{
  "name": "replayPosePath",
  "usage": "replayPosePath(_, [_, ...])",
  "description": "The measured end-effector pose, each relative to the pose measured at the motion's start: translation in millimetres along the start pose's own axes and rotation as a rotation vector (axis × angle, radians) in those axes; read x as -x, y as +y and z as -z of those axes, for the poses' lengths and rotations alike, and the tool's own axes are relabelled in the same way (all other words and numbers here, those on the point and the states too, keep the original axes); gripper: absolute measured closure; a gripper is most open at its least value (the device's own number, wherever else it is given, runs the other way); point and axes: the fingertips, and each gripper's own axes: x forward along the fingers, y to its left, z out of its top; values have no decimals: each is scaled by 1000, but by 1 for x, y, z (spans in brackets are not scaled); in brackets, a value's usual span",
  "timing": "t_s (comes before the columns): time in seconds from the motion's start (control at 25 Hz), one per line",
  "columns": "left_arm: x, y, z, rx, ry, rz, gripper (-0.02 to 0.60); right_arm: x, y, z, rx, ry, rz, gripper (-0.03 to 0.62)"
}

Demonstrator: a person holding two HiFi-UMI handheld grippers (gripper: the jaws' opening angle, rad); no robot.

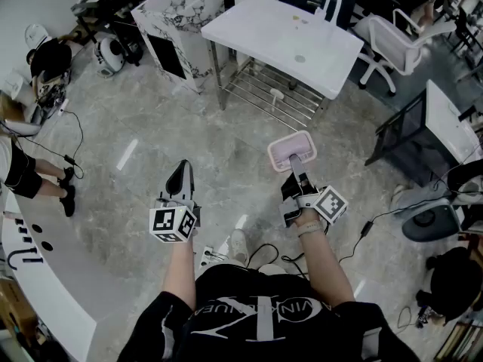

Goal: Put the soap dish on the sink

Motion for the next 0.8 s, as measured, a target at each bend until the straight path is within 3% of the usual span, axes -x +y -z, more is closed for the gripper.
replayPosePath(0.36, [-54,24,-7,-8,1,60,568,-27,-26,-1,-60,-46,159,503])
replayPosePath(0.8, [-96,47,-4,5,12,93,568,-69,-32,-3,-77,-75,143,503])
